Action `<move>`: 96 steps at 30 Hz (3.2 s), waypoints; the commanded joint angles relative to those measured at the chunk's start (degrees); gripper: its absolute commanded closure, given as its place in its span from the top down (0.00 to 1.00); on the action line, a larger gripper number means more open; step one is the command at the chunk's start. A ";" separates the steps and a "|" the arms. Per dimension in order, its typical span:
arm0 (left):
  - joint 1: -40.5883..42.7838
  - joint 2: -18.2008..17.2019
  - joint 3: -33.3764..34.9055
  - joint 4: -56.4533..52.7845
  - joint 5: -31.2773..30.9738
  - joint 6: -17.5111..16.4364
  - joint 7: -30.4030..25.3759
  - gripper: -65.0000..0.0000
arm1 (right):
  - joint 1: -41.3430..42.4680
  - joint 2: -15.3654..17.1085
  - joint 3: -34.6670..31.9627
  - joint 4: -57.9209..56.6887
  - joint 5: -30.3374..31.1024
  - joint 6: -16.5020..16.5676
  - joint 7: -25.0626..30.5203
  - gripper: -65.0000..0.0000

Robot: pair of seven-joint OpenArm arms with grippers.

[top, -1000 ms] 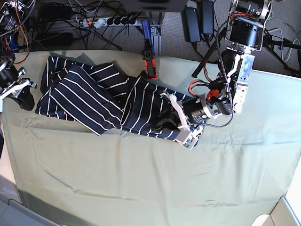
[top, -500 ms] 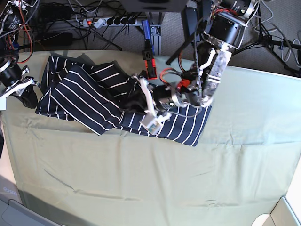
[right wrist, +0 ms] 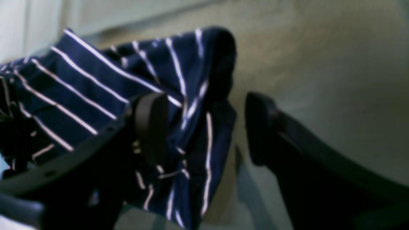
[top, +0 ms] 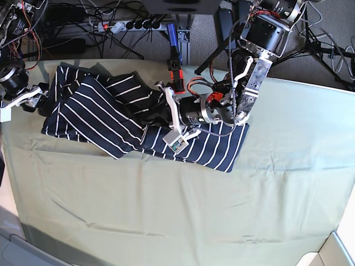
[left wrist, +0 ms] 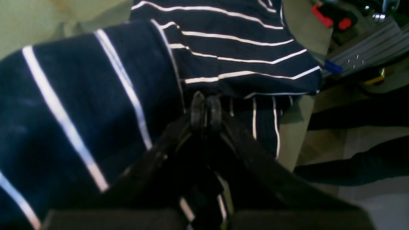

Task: Fold the T-shirt properly

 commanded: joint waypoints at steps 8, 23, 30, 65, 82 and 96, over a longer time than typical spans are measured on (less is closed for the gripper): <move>-0.94 0.17 -0.04 0.85 -1.44 -0.76 -0.81 0.02 | 0.31 1.18 0.48 -4.90 2.69 1.49 1.27 0.58; -0.96 0.20 -0.04 0.85 -1.75 -0.76 -0.87 0.02 | 0.76 -0.94 -0.22 -8.81 6.88 1.73 -0.26 0.58; -0.94 0.20 -0.04 0.83 -1.86 -0.76 -0.85 0.02 | 2.36 -3.82 -0.72 -8.81 7.02 1.73 -0.59 0.58; -0.92 0.17 -0.02 0.83 -1.86 -0.76 0.63 0.02 | 3.48 0.76 -0.92 -8.59 12.39 3.04 -4.96 0.58; -0.90 0.20 0.02 0.85 -2.91 -0.76 1.60 0.02 | 3.74 2.60 -1.42 -8.61 13.35 3.26 -4.94 0.58; -0.46 0.17 0.02 0.83 -2.91 -0.76 1.77 0.02 | 3.74 -1.42 -3.17 -8.61 12.31 3.26 -4.63 0.58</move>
